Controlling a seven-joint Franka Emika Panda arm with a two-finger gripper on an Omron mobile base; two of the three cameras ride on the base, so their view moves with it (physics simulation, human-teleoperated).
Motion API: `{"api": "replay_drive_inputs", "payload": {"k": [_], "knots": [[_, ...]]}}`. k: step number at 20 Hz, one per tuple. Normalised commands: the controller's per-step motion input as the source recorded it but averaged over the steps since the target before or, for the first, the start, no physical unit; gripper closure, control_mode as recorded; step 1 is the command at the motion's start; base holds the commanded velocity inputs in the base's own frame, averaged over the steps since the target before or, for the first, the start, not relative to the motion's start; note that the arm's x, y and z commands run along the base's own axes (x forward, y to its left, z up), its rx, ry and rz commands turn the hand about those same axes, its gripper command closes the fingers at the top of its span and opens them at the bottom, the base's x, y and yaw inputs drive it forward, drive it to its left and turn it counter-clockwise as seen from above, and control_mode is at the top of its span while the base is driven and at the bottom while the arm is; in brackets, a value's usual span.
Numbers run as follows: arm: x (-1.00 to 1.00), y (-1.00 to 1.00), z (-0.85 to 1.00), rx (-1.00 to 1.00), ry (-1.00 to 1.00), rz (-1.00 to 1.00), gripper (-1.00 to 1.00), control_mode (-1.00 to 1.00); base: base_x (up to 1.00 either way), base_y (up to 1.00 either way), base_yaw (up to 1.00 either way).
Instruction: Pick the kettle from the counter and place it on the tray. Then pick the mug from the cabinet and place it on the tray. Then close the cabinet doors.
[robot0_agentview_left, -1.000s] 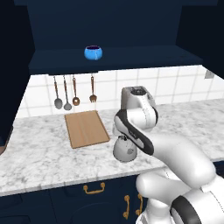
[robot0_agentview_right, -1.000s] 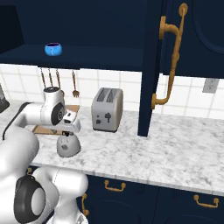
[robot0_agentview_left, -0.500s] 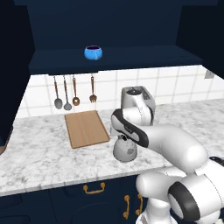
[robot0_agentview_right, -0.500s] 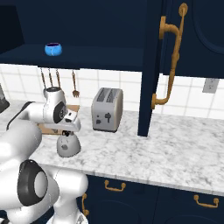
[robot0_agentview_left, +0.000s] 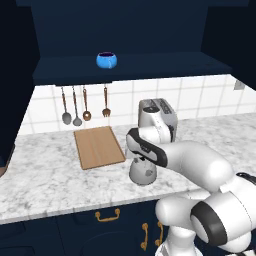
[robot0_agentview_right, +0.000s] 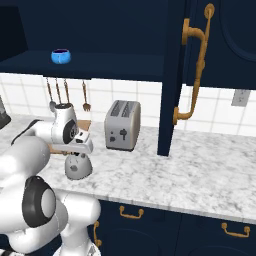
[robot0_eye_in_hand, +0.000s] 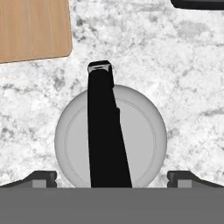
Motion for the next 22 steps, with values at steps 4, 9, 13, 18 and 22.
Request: {"api": "replay_drive_inputs", "payload": {"k": [4, 9, 13, 18, 22], "knots": [[-0.11, 0.0, -0.18, 0.0, 0.0, 0.0, 1.0, -1.0, 0.0, 0.0, 0.0], [-0.1, 0.0, -0.11, 0.0, 0.0, 0.0, 1.0, -1.0, 0.0, 0.0, 0.0], [-0.05, 0.02, -0.01, 0.0, -0.02, 0.0, 1.0, -1.0, 0.0, 0.0, 0.0], [-0.09, 0.07, 0.26, 0.0, -0.17, -0.01, 1.0, -1.0, 0.0, 0.0, 0.0], [0.01, 0.23, 0.4, 0.0, -0.19, -0.01, 1.0, -1.0, 0.0, 0.0, 0.0]]}}
